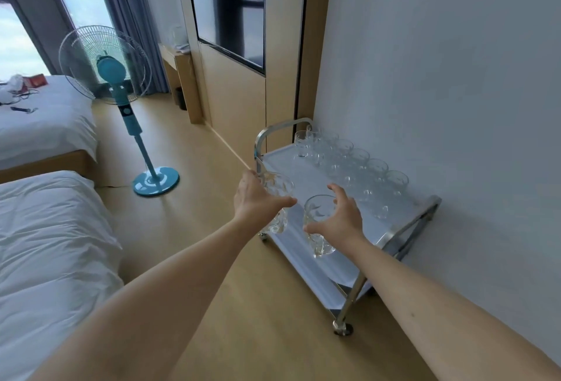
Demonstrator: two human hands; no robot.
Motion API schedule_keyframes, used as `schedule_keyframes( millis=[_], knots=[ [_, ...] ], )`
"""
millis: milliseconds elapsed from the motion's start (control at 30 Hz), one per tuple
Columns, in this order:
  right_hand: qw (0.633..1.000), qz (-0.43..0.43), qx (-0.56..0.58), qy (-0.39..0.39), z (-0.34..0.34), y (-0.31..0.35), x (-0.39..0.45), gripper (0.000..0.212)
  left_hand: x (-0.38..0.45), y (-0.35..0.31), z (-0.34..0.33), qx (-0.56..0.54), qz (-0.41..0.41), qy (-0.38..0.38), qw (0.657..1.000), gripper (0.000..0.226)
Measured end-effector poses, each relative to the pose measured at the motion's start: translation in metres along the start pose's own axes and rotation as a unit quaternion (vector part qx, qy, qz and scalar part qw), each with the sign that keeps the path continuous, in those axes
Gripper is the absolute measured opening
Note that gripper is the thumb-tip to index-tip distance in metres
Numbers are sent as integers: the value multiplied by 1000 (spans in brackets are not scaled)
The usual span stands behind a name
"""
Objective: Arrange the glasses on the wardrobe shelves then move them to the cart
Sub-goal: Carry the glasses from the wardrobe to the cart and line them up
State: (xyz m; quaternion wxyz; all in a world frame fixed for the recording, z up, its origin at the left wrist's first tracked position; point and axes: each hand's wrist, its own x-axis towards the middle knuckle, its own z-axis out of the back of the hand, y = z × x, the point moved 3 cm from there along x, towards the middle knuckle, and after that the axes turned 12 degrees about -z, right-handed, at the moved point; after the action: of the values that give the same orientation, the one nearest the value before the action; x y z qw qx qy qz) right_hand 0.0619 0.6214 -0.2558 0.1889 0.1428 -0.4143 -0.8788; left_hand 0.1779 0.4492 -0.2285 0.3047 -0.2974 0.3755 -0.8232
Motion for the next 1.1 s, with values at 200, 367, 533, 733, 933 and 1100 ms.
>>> schedule_keyframes(
  millis=[200,367,533,733,933,1100],
  knots=[
    [1000,-8,-19,4,-33,9,59,114,55,35,-8,-1,20,-2,1000,97],
    [999,4,-35,16,-67,17,127,114,115,62,-22,14,24,-8,1000,99],
    [999,3,-34,29,-94,28,196,114,178,87,-41,28,39,2,999,105],
    [998,-8,-44,44,-120,33,262,113,239,116,-62,37,60,9,997,94],
    [997,-31,-50,47,-147,36,310,113,288,148,-78,49,75,34,995,108],
    [996,-77,-39,30,-179,35,344,112,336,181,-93,43,72,76,994,94]
  ],
)
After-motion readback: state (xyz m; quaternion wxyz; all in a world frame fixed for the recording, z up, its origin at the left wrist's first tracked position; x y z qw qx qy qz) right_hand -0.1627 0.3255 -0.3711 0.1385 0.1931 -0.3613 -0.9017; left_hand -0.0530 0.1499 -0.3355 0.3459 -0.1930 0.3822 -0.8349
